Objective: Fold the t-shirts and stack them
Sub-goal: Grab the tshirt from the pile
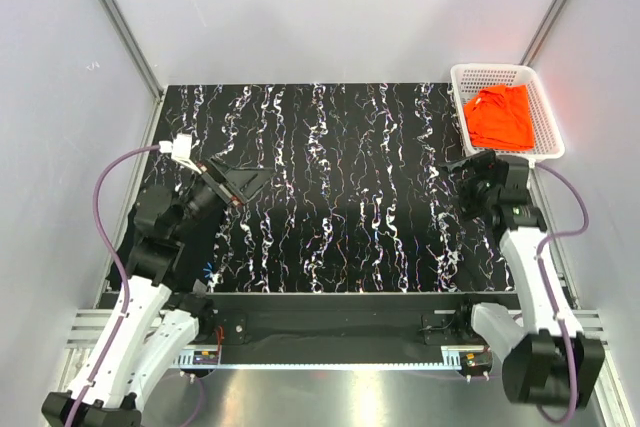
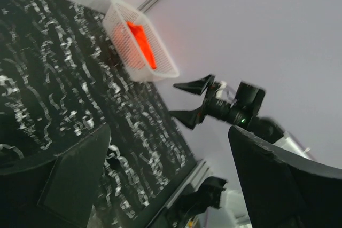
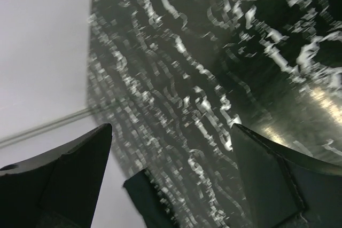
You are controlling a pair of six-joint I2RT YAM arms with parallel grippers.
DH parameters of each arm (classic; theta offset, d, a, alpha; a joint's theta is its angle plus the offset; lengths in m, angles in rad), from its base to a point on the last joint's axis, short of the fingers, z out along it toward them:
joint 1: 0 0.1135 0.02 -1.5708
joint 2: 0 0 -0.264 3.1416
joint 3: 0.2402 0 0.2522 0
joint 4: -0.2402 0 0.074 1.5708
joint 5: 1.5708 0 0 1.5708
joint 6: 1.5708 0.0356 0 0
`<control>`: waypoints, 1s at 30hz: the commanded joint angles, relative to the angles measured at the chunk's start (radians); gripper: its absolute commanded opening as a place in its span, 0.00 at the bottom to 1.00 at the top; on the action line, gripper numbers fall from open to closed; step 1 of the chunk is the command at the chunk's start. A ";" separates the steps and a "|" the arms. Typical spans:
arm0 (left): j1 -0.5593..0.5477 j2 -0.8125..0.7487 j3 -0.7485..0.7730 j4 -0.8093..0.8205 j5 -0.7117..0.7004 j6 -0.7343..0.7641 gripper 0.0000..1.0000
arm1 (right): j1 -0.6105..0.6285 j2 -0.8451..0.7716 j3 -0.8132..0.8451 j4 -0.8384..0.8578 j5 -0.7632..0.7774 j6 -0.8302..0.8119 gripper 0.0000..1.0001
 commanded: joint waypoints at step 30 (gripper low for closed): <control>0.015 0.271 0.512 -0.712 -0.128 0.461 0.92 | -0.100 1.424 1.384 0.004 0.548 -0.539 0.86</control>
